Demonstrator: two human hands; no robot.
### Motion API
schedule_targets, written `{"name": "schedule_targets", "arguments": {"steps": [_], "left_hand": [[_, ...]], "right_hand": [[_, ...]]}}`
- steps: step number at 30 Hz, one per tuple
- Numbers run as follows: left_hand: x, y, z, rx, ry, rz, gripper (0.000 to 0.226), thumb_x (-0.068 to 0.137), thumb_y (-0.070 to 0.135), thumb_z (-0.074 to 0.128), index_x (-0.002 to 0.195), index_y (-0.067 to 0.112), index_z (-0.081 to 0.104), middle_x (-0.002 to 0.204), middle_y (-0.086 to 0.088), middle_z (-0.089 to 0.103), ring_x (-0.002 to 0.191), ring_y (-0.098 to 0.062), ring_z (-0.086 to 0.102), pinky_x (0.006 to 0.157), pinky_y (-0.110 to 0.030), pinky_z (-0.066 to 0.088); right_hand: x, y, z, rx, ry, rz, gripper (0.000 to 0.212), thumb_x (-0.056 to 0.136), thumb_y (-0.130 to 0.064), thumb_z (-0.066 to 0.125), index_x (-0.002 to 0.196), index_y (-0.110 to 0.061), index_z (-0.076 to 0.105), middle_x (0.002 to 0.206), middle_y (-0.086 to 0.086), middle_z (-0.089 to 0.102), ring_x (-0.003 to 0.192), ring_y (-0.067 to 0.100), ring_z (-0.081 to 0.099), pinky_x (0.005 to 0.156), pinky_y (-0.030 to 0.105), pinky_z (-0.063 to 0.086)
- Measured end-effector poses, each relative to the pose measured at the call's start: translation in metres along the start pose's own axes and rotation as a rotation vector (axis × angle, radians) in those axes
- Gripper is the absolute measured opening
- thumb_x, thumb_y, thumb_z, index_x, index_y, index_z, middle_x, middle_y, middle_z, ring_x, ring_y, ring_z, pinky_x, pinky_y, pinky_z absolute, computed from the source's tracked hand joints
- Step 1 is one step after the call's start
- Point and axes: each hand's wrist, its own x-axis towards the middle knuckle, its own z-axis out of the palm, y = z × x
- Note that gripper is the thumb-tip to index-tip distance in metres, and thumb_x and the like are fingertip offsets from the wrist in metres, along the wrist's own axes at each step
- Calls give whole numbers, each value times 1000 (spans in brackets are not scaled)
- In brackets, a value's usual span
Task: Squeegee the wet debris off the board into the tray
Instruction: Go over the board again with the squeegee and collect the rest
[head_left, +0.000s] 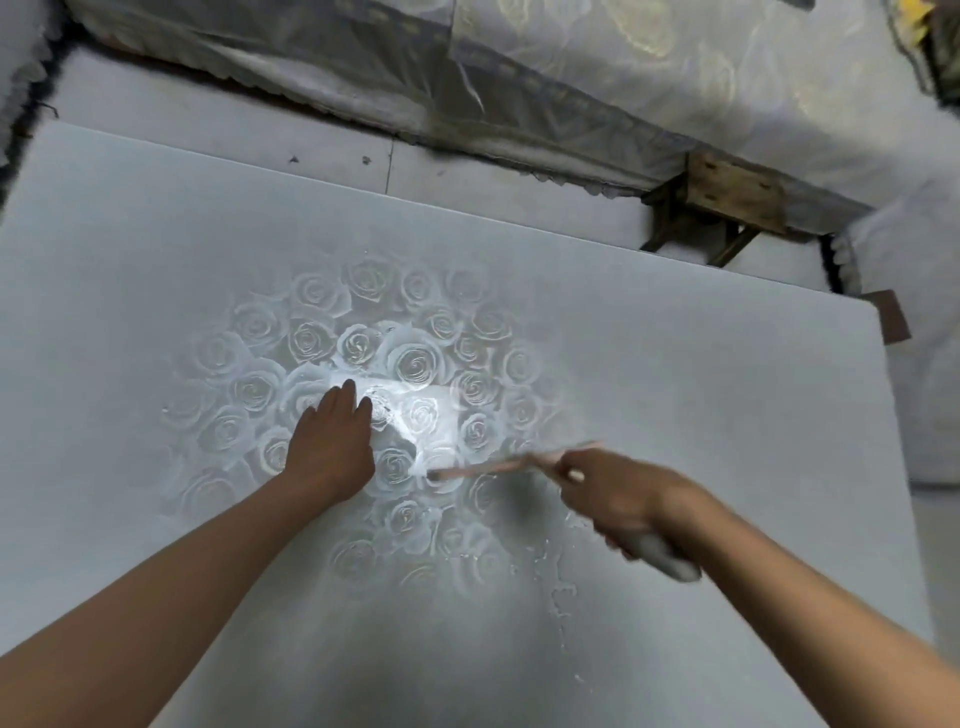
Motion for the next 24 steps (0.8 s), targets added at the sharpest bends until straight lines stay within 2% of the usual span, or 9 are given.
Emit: {"name": "schedule_targets", "arguments": {"steps": [2, 5, 7, 10, 12, 15, 18, 20, 24], "left_hand": [[3, 9, -2, 9, -4, 15, 57, 88, 14, 46, 143, 8, 31, 157, -14, 13, 141, -28, 21, 110, -42, 28], [9, 18, -2, 55, -9, 56, 59, 88, 14, 45, 144, 11, 28, 158, -11, 9, 144, -26, 15, 111, -44, 27], [14, 20, 0, 72, -23, 86, 60, 89, 15, 44, 146, 17, 27, 159, -7, 9, 145, -24, 15, 112, -44, 26], [17, 24, 2, 135, -67, 102, 56, 91, 20, 42, 145, 21, 30, 158, -7, 11, 144, -22, 17, 111, -46, 26], [18, 27, 1, 208, -91, 107, 55, 91, 23, 42, 145, 20, 29, 158, -10, 11, 143, -24, 18, 109, -47, 28], [19, 32, -7, 281, -157, 100, 58, 91, 26, 43, 146, 18, 26, 158, -13, 8, 144, -27, 17, 109, -49, 27], [19, 39, -12, 333, -216, 85, 61, 91, 26, 44, 148, 16, 23, 158, -15, 5, 144, -30, 14, 110, -50, 26], [21, 43, -11, 347, -239, 60, 61, 92, 26, 42, 148, 15, 22, 157, -16, 4, 144, -31, 12, 110, -52, 24], [26, 52, -7, 397, -203, 32, 52, 94, 30, 39, 142, 11, 33, 152, -20, 15, 137, -36, 25, 109, -49, 27]], "right_hand": [[-7, 9, -6, 14, -16, 42, 44, 94, -11, 33, 129, -32, 50, 65, 8, 54, 43, 17, 50, 39, 21, 42], [16, 12, -57, 43, 142, 20, 32, 96, -10, 38, 96, -33, 59, 61, 11, 52, 44, 19, 47, 42, 24, 40], [34, 17, -91, 88, 183, 95, 22, 95, -10, 37, 98, -19, 57, 69, 17, 50, 54, 25, 45, 50, 28, 37], [44, 35, -86, 156, 177, 158, 32, 95, -13, 35, 112, 1, 60, 65, 17, 50, 53, 25, 44, 50, 27, 36], [32, 45, -52, 207, 202, 113, 39, 95, -8, 37, 129, -8, 55, 55, 11, 48, 39, 21, 43, 39, 22, 37], [3, 51, -5, 230, 136, 77, 55, 92, -6, 34, 142, -24, 41, 61, 10, 51, 42, 17, 47, 39, 22, 41], [-15, 53, 2, 227, 56, 106, 49, 92, -10, 33, 132, -31, 51, 65, 8, 54, 46, 17, 49, 45, 23, 44], [-12, 58, -21, 227, 134, 66, 51, 93, -9, 35, 121, -47, 51, 54, -1, 54, 41, 15, 47, 40, 22, 41], [13, 77, -63, 322, 270, 145, 46, 93, -3, 32, 134, -15, 51, 58, 9, 48, 44, 21, 43, 39, 21, 37]]}}
